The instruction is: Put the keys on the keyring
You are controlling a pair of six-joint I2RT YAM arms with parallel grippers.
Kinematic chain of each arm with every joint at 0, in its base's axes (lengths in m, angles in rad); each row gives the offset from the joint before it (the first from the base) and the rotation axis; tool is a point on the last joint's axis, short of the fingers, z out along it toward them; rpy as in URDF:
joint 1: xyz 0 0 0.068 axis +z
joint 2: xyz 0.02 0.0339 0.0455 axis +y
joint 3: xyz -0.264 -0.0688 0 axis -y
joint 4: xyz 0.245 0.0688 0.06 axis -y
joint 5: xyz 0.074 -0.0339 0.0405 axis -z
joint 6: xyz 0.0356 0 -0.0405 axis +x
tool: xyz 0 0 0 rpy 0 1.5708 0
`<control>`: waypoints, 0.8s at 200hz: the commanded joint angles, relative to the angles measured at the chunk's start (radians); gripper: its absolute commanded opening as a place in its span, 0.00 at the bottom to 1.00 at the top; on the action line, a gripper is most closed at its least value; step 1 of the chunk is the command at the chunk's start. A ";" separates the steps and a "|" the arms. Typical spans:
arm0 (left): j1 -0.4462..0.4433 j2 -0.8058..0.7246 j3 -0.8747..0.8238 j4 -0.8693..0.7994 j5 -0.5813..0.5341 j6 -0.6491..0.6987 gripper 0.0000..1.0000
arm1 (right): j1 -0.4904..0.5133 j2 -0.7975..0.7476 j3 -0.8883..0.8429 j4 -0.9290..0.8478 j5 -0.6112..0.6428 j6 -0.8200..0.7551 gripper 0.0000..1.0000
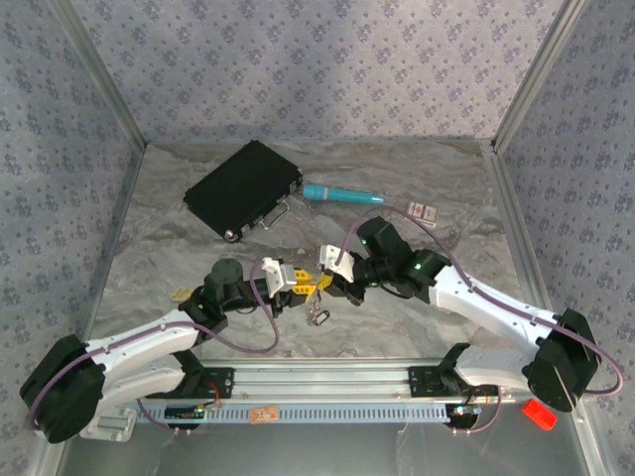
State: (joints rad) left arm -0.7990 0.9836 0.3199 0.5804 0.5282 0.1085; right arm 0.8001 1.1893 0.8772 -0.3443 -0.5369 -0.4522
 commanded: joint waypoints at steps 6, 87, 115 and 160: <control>-0.005 -0.008 0.063 -0.120 -0.019 0.048 0.23 | 0.026 0.028 0.101 -0.172 0.080 -0.115 0.00; -0.005 -0.005 0.079 -0.134 0.003 0.055 0.12 | 0.105 0.133 0.268 -0.334 0.186 -0.249 0.00; -0.006 -0.013 0.072 -0.126 0.015 0.054 0.03 | 0.100 0.110 0.252 -0.292 0.155 -0.234 0.04; -0.005 -0.022 0.013 0.005 0.012 0.004 0.00 | -0.023 -0.011 0.051 -0.017 -0.028 -0.042 0.28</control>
State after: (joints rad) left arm -0.8005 0.9817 0.3599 0.4667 0.5301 0.1474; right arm 0.8322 1.2419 1.0191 -0.5159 -0.4332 -0.6178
